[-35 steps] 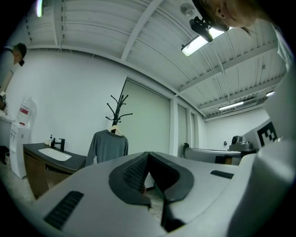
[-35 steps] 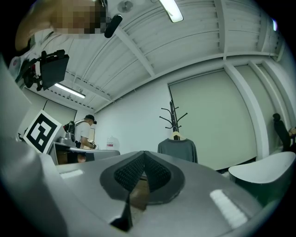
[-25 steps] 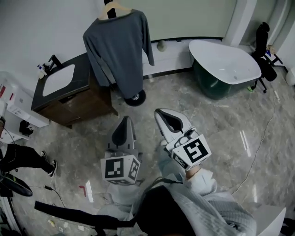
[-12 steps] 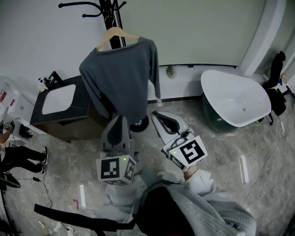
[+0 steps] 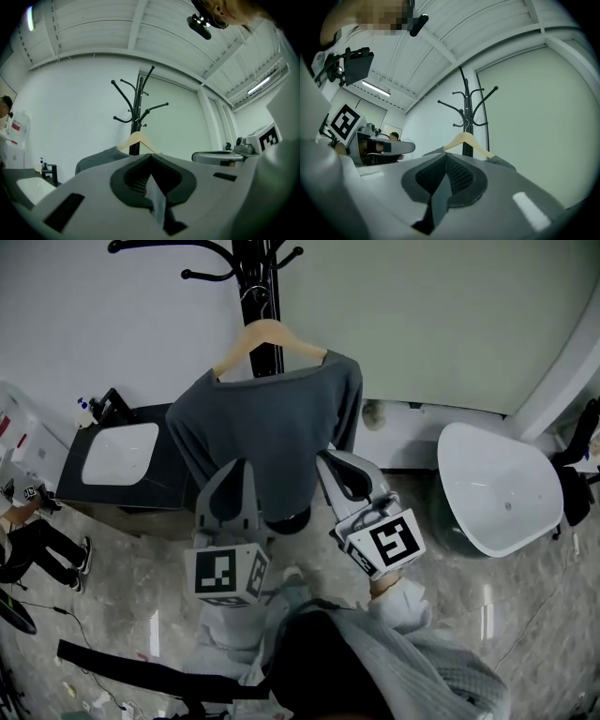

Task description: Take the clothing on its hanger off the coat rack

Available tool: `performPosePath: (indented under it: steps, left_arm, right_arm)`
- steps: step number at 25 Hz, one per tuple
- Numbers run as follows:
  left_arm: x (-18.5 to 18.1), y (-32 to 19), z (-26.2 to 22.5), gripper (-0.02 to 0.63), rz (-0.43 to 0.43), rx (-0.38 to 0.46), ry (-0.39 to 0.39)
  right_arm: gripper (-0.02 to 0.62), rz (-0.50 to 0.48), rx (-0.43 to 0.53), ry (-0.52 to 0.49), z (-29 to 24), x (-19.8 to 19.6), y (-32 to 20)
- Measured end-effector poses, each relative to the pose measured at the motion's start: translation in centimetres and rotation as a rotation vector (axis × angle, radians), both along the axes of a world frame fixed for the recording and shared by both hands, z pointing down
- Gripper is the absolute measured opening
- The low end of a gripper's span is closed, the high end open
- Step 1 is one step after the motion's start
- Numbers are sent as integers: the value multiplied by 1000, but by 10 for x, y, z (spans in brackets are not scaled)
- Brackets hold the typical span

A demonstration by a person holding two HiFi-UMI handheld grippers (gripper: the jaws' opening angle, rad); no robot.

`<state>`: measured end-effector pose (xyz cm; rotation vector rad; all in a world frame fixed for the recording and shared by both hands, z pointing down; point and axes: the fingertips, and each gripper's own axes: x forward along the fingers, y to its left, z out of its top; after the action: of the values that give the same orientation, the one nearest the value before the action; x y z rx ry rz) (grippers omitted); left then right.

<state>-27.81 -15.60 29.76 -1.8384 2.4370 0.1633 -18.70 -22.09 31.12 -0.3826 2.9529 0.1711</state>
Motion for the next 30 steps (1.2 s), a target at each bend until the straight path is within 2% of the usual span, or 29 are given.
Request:
performPosePath:
  steps: [3,7,12,19,23,24,27,30]
  left_arm:
    - [-33,-34,-13,5,1,-10,-39]
    - [-71,-63,-23,5,-36,-23,-81]
    - [-92,-86,-22,5,-71,-59,-102]
    - [-113,-98,-39,6,-179,-46,-138]
    - [-123,-98,-45,7,-258,-37,-179]
    - [-122,-98,-48,10,-262,-37,-197]
    - [-118,-97,-57,134,-275,-65,-294]
    - [-122,-104,-52,189,-337,-204,-461]
  right_arm:
    - [2,22,24,-12,-12,-33,-37]
    - [2,55,64,20,-18,-66,-78]
    - [2,90,88,76,-19,-84,-118]
    - [6,33,148,68,-36,-111,-153]
    - [40,-5,174,54,-41,-123,-164]
    - [59,-7,185,56,-43,-124,-164]
    - [162,-11,239,84,-48,-129,-163]
    - [199,0,320,144,-45,-138,-165]
